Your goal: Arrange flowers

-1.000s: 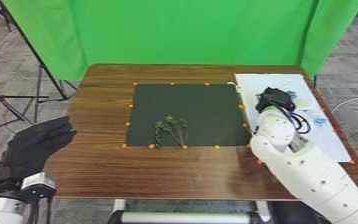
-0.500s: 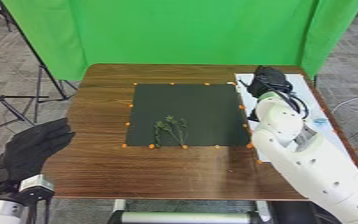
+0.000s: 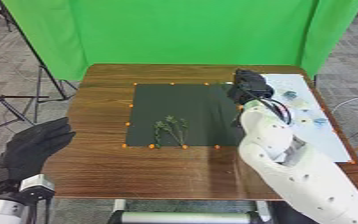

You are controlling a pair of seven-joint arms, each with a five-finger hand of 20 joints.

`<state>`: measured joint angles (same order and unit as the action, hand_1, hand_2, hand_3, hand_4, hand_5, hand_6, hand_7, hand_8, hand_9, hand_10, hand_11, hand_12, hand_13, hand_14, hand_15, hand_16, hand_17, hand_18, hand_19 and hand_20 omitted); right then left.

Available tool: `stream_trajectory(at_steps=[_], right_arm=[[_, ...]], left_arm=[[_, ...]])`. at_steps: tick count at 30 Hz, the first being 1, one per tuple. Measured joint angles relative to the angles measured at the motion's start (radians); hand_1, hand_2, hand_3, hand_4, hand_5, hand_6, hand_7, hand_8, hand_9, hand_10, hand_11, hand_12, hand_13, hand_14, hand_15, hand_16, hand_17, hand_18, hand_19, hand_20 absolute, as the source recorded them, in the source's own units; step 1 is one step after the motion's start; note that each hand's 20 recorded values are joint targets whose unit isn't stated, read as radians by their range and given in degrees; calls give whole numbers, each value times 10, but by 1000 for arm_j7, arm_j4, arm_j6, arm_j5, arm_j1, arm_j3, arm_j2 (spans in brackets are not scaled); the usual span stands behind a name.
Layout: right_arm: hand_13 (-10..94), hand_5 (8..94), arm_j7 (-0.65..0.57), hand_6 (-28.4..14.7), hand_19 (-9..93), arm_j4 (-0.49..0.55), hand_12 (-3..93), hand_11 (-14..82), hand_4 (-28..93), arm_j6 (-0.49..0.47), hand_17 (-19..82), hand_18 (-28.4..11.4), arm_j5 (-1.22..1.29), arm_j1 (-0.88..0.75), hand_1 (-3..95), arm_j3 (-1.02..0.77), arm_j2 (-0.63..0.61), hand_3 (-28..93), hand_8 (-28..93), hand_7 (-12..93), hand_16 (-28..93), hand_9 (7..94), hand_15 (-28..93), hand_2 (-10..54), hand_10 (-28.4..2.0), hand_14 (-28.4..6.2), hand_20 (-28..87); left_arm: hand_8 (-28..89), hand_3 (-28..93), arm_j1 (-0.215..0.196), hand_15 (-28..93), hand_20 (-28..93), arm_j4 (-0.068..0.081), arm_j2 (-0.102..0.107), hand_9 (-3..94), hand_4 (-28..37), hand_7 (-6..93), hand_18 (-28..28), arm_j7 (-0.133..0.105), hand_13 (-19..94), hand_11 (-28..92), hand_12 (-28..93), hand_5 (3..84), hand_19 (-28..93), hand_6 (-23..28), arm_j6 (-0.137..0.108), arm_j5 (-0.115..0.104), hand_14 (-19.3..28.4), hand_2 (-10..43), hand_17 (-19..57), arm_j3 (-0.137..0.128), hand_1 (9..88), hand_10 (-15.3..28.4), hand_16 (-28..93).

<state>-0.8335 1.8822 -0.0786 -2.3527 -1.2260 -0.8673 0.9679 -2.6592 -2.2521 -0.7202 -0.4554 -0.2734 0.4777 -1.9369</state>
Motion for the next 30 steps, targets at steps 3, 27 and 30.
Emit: stream_trajectory(at_steps=[3,27,30], right_arm=[[887,861,0,-59,932,11,228,397,-270,-1,703,-119,-5,-22,538,14,9,767,213,222,249,916,667,-83,-123,-60,393],[882,854,-4,-55,932,30,224,387,-265,-63,705,-110,4,-153,529,52,12,750,175,226,244,910,654,-83,-123,-61,357],[883,849,-4,-51,932,30,223,378,-261,-68,710,-100,12,-156,515,54,13,749,158,228,241,909,648,-88,-122,-60,337]], left_arm=[[-96,821,1,604,98,0,0,389,-151,174,236,3,249,319,97,481,586,136,1,1,284,52,-96,-1,278,219,-134],[-97,823,8,618,98,2,0,391,-152,176,235,8,268,321,96,482,587,136,2,3,284,51,-97,1,277,221,-136],[-97,822,16,624,98,4,0,395,-151,175,235,11,274,323,97,482,586,136,3,3,284,51,-96,6,278,222,-137]])
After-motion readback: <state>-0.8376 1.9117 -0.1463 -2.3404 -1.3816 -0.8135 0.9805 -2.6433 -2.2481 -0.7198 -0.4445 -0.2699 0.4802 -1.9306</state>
